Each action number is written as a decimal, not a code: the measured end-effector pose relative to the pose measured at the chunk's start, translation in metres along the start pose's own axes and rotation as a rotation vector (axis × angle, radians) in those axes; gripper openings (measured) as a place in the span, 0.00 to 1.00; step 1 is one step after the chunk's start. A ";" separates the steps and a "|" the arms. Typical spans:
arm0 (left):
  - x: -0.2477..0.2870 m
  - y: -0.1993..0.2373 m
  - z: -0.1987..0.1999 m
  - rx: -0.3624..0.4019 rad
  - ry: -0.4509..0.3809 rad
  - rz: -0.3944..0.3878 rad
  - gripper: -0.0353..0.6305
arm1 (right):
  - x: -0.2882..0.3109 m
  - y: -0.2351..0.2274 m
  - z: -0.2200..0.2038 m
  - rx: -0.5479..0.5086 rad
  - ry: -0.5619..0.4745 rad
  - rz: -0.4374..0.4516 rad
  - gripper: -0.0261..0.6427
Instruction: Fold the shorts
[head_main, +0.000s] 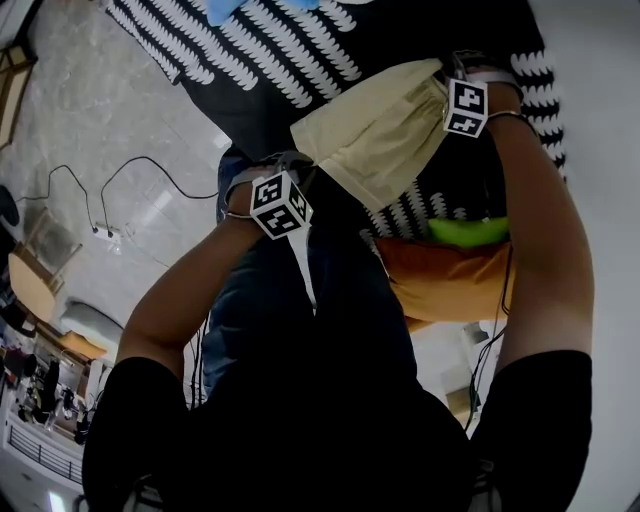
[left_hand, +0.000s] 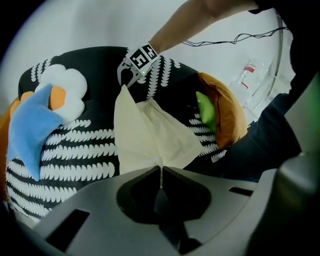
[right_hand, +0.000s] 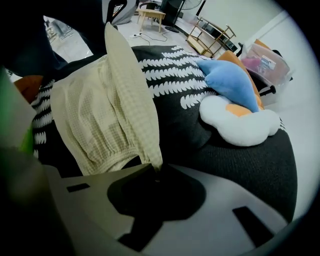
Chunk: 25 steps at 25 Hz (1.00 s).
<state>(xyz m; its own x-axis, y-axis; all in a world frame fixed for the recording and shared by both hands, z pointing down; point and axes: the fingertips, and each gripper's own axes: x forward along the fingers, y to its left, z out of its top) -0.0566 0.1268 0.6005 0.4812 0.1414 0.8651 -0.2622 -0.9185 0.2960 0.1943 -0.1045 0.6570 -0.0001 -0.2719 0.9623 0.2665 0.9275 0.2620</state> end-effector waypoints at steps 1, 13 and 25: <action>0.001 -0.007 0.004 0.002 -0.005 -0.014 0.10 | -0.002 0.002 -0.001 -0.006 0.004 0.000 0.10; 0.034 -0.102 0.063 0.065 -0.030 -0.175 0.10 | -0.012 0.041 -0.031 -0.236 0.108 0.006 0.10; 0.108 -0.150 0.060 0.058 -0.028 -0.273 0.10 | 0.014 0.089 -0.047 -0.457 0.199 0.025 0.11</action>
<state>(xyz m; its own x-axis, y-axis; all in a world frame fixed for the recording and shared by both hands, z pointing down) 0.0852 0.2579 0.6250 0.5506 0.3770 0.7448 -0.0716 -0.8676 0.4921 0.2629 -0.0375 0.6901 0.1841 -0.3358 0.9238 0.6592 0.7393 0.1373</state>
